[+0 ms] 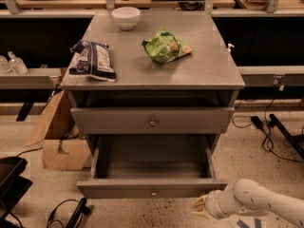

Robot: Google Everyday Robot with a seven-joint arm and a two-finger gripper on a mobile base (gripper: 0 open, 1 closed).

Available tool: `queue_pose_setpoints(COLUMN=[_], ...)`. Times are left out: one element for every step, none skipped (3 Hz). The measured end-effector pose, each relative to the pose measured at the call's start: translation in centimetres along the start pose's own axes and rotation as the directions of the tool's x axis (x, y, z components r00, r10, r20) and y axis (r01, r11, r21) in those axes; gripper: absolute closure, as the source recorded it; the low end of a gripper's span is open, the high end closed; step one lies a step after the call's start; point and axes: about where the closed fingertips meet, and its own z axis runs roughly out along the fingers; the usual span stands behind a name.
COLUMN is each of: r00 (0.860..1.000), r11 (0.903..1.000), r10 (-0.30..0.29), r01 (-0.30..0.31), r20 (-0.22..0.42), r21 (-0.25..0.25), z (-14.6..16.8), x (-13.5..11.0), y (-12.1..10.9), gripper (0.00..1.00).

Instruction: Close middle drawer

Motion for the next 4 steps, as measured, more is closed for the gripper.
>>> queue_pose_setpoints(r00=[1.0,1.0,0.998,0.998], r11=[0.9998,0.9997,0.9984,0.9984], r10=[-0.019,-0.026,-0.053,-0.053], r01=[0.019,0.026,0.054,0.054], r20=[0.004,0.005,0.016,0.016], r21=[-0.002,-0.005,-0.018,-0.018], z=[0.4,0.5,1.4,1.4], x=[-1.0,-1.3,-2.8,-2.8], y=[-3.1,-3.7,-7.4,-7.4], gripper=[1.0,1.0,1.0,1.0])
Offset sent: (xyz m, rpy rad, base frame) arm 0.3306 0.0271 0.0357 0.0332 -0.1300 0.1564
